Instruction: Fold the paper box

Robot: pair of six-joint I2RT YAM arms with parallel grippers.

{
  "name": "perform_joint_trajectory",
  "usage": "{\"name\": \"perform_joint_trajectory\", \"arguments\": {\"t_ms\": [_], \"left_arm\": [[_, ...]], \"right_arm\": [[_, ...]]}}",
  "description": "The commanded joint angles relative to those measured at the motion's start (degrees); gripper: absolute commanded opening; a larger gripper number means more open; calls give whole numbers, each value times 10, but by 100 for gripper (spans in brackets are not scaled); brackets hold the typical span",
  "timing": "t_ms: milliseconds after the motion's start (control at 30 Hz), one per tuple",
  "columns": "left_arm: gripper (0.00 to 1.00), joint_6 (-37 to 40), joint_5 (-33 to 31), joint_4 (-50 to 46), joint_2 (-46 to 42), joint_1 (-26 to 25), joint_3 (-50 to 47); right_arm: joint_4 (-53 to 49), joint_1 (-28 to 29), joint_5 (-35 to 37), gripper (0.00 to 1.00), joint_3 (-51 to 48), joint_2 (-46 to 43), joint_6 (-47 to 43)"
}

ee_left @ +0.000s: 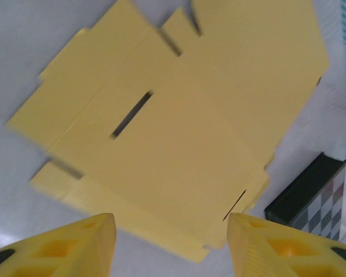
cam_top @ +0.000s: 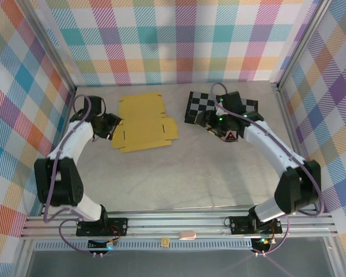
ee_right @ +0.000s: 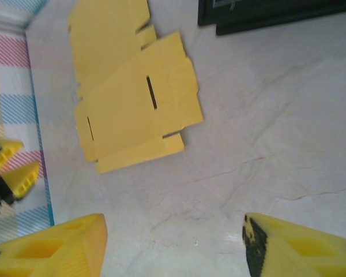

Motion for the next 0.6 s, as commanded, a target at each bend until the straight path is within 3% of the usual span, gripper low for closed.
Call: {"name": "perform_joint_trajectory", "arguments": {"t_ms": [0,233,433,567], "left_arm": [[50,52,10,-37,68,5,49],[51,127,-56,-105,188,25,168],[54,147,-41,-45,226,47,166],[57,169,-39,-41,258,49,205]], "right_arm": [[27,24,-34,61,7,43,40],[173,74,-48,59,-23,123,181],[290,132,-28,60,-54,175,321],[334,156,-3,60,-67,190,364]]}}
